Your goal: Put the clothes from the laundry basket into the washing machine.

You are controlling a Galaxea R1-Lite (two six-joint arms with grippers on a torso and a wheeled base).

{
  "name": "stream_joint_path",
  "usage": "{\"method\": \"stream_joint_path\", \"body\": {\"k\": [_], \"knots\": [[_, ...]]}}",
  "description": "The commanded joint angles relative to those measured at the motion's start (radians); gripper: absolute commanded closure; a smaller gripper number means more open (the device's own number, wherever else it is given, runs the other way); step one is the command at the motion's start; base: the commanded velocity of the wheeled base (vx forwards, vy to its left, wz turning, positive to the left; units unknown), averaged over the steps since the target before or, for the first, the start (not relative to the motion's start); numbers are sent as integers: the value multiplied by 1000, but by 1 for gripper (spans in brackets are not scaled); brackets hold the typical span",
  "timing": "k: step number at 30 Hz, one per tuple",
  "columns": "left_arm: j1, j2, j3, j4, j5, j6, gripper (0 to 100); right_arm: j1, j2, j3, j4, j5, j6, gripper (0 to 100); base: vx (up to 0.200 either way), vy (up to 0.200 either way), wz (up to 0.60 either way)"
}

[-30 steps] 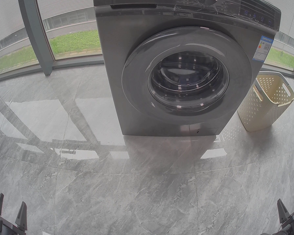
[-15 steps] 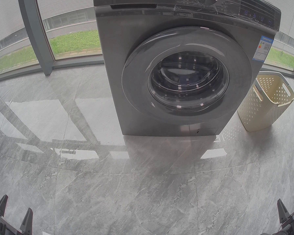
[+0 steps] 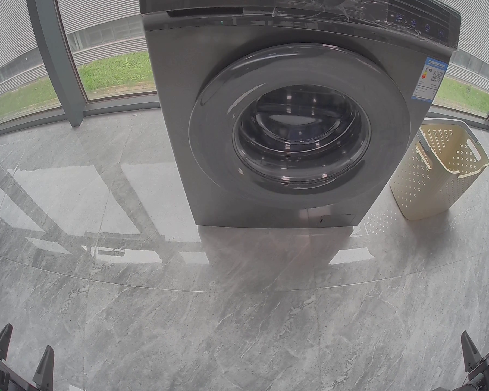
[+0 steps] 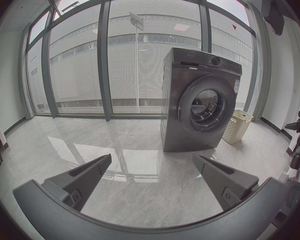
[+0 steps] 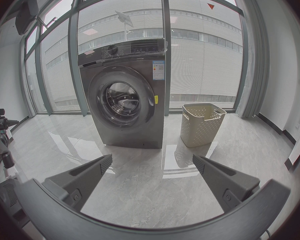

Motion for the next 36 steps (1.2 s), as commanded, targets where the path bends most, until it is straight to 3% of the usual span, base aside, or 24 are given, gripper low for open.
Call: {"method": "stream_joint_path", "body": {"k": [1,8,17,33,34,36], "knots": [[0,-10,18,0,0,0,0,0,-16,2,0,0,0,0,0,-200,0],[0,-10,18,0,-2,3,0,0,-16,2,0,0,0,0,0,-200,0],[-1,-10,18,-2,-2,-2,0,0,-16,2,0,0,0,0,0,0,0],[-1,-10,18,-2,0,-11,0,-1,-16,7,-12,0,-3,0,200,0,0],[-1,-10,18,-2,0,-11,0,-1,-16,-4,-23,2,-8,0,200,0,0],[-1,-10,18,-3,0,-9,0,3,-15,-151,-89,8,15,0,200,0,0]]}}
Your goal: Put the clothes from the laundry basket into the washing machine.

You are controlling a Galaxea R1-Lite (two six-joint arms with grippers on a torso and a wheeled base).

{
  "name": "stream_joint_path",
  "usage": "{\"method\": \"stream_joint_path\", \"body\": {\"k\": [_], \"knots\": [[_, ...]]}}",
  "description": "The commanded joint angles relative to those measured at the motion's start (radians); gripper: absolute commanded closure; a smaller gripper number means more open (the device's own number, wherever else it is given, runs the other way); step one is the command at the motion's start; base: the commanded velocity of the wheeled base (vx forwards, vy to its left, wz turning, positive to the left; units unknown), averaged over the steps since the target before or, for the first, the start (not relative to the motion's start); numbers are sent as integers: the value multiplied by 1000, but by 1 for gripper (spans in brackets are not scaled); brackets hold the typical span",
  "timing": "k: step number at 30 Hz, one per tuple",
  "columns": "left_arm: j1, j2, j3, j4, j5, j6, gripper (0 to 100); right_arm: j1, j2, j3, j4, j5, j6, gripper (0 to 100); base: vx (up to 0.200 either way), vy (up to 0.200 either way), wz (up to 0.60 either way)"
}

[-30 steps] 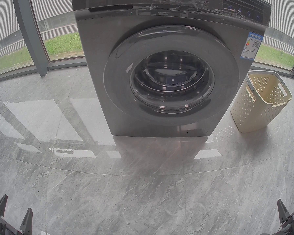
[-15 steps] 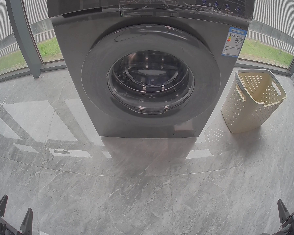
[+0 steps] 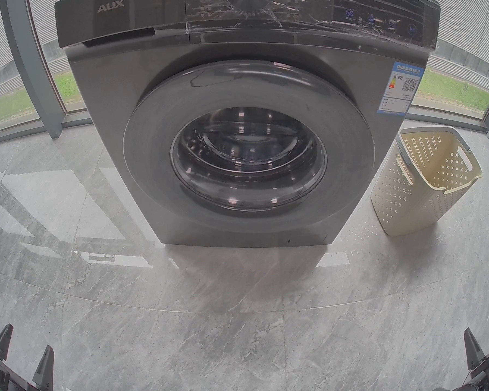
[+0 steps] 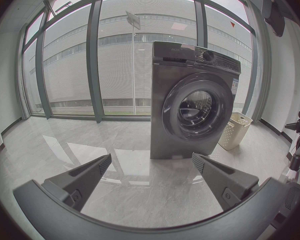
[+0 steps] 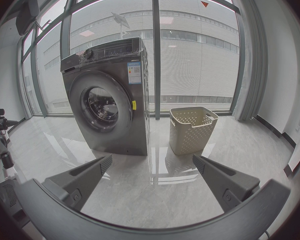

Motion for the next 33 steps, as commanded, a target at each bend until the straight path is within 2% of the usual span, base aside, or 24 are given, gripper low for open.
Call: {"method": "stream_joint_path", "body": {"k": [1,3,4,7,8,9,11,13,14,15,16,18,21,23,24,26,29,33], "knots": [[-1,-11,18,0,-1,2,0,13,24,-232,-72,12,43,0,200,0,0],[-1,-11,18,0,-1,10,0,30,169,-336,-29,24,108,0,200,0,0],[-1,-11,18,0,-1,12,0,46,261,-345,-11,56,127,0,200,0,0],[-1,-11,18,0,-3,9,0,100,512,-318,-18,193,114,0,200,0,0],[-1,-11,18,0,-3,7,0,128,625,-318,-58,239,117,0,200,0,0],[-1,-11,18,0,-3,9,0,152,706,-318,-106,266,121,0,200,-200,0],[-1,-11,18,-2,-3,9,0,231,863,-315,-248,294,149,0,200,-200,0],[-1,-11,18,0,-3,7,0,255,903,-315,-288,294,160,0,0,0,0],[-1,-11,18,0,-3,7,0,359,1064,-318,-442,285,207,0,0,0,0],[-1,-11,18,0,-3,7,0,359,1064,-318,-442,285,207,0,0,0,0],[-1,-11,18,-2,-4,6,0,396,1124,-322,-494,263,219,0,0,0,0],[-1,-11,18,-2,-6,2,0,468,1228,-350,-563,182,230,0,0,0,0],[-1,-9,18,-2,-6,4,0,548,1289,-404,-575,121,266,0,0,0,0],[-2,-11,18,0,-6,4,0,591,1312,-442,-569,105,298,0,0,0,0],[-2,-11,18,0,-6,4,0,591,1312,-442,-569,105,298,0,0,0,0],[-1,-9,18,-2,-6,2,0,654,1363,-502,-574,82,338,0,0,0,0],[-1,-11,18,-2,-6,2,0,675,1409,-543,-575,61,348,0,0,0,0],[-1,-9,18,0,-6,2,0,682,1461,-579,-578,58,351,0,0,0,0]]}}
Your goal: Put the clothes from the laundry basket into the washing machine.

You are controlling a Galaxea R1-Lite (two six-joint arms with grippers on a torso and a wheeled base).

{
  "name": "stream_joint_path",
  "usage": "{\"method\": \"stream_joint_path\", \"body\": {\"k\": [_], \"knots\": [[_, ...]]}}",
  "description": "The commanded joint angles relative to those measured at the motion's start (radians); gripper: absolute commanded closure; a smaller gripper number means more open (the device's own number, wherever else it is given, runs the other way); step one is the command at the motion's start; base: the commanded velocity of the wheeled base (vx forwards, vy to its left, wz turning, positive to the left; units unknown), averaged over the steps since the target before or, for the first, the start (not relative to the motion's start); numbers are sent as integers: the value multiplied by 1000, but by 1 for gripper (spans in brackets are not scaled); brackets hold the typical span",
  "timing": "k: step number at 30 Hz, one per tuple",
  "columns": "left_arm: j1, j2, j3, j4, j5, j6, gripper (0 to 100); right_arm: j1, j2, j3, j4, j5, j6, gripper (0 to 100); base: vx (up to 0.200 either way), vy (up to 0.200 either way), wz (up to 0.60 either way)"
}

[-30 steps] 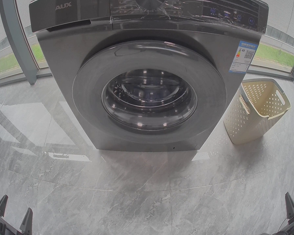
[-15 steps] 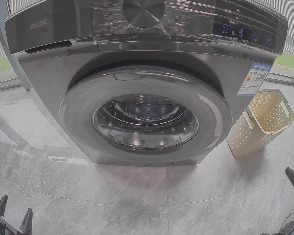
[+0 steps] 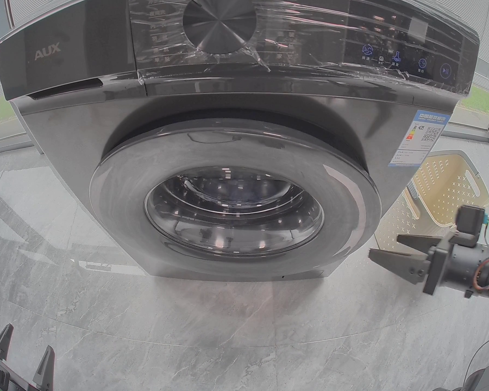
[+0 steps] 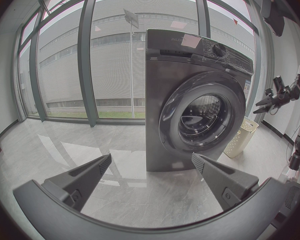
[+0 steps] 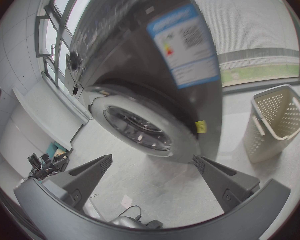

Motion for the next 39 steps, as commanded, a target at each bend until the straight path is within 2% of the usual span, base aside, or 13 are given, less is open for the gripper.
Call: {"method": "stream_joint_path", "body": {"k": [1,8,12,17,24,28,36,38,39], "knots": [[1,-12,18,-1,-1,-3,0,119,273,-129,-58,-31,50,0,0,0,0],[1,-12,18,0,-2,0,0,108,311,-193,-75,-32,61,0,0,171,0],[1,-12,18,0,-1,3,0,105,331,-218,-121,-35,59,0,0,0,0],[1,-12,18,0,-2,3,0,105,356,-233,-179,-81,56,0,0,0,0],[1,-12,18,0,-2,1,0,65,359,-264,-230,-84,51,0,0,0,0],[1,-12,18,0,-2,1,0,39,351,-293,-253,-134,47,0,0,0,0],[1,-12,18,0,-2,1,0,56,337,-260,-258,-141,38,0,0,0,0],[1,-12,18,0,-2,1,0,79,305,-216,-256,-134,33,0,0,0,0],[1,-12,18,0,-2,1,0,123,270,-158,-256,-129,28,0,0,0,0]]}}
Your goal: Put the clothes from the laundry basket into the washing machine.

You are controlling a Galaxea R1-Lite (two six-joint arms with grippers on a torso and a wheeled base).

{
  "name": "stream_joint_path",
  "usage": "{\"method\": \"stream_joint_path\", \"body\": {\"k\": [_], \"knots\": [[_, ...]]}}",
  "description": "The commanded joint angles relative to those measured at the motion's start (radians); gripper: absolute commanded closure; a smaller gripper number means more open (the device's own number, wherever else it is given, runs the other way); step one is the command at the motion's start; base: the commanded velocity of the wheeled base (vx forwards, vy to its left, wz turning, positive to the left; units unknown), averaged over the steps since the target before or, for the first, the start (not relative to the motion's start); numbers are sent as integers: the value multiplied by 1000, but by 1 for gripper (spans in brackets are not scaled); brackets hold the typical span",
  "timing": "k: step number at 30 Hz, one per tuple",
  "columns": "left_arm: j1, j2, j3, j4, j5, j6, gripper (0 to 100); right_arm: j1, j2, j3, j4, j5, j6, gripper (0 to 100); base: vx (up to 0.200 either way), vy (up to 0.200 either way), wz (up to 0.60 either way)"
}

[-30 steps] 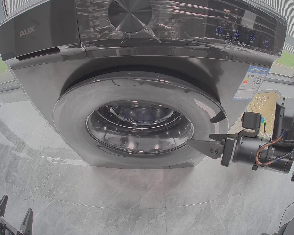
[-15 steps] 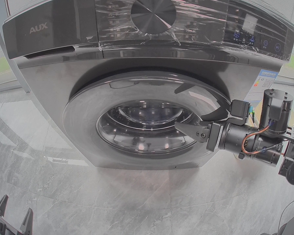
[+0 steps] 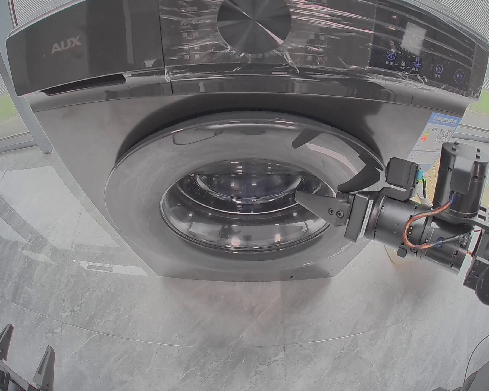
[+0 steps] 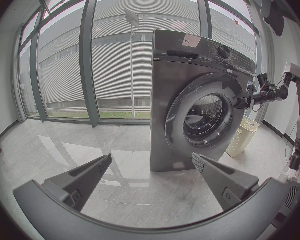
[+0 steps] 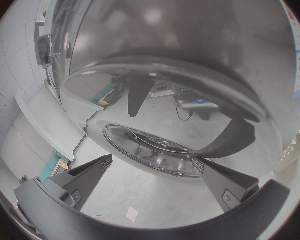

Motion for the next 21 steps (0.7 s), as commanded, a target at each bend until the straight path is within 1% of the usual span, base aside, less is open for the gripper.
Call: {"method": "stream_joint_path", "body": {"k": [1,2,3,4,6,7,8,9,10,11,12,13,15,16,17,18,19,20,21], "knots": [[0,-13,18,0,0,-1,0,87,-99,125,-3,6,-11,0,0,0,0],[0,-13,18,0,0,-1,0,133,-144,194,-3,7,-11,0,0,0,0],[0,-13,18,0,0,-1,0,144,-157,218,-3,10,-11,0,0,0,0],[0,-13,18,0,0,-2,0,165,-213,294,-3,22,-11,0,0,0,0],[0,-13,18,0,2,-5,0,165,-320,397,-3,67,-32,0,0,0,0],[0,-13,18,0,2,-5,0,165,-320,397,-3,67,-32,0,0,0,0],[0,-12,18,0,2,-4,0,156,-409,463,-3,102,-54,0,0,0,0],[0,-13,18,0,2,-4,0,144,-472,500,3,116,-62,0,0,0,0],[0,-13,18,0,2,-2,0,124,-529,524,12,116,-63,0,0,0,0],[0,-12,18,0,2,-2,0,121,-536,526,12,114,-63,0,0,0,0],[-2,-13,18,0,0,-2,0,59,-628,566,24,107,-69,0,0,0,0],[0,-13,18,0,0,-2,0,25,-659,578,30,102,-77,0,0,0,0],[0,-13,18,0,0,-2,0,-71,-730,604,56,95,-118,0,0,0,0],[0,-13,18,0,0,-2,0,-93,-748,610,64,95,-131,0,0,0,0],[0,-13,18,0,2,-2,0,-168,-811,630,90,95,-170,0,0,0,0],[0,-13,18,0,2,-2,0,-168,-811,630,90,95,-170,0,0,0,0],[0,-12,18,0,0,-1,0,-257,-918,649,144,95,-215,0,0,0,0],[0,-13,18,0,0,-1,0,-268,-932,650,153,95,-220,0,0,0,0],[0,-13,18,0,0,-2,0,-318,-1003,656,204,91,-243,0,0,0,0]]}}
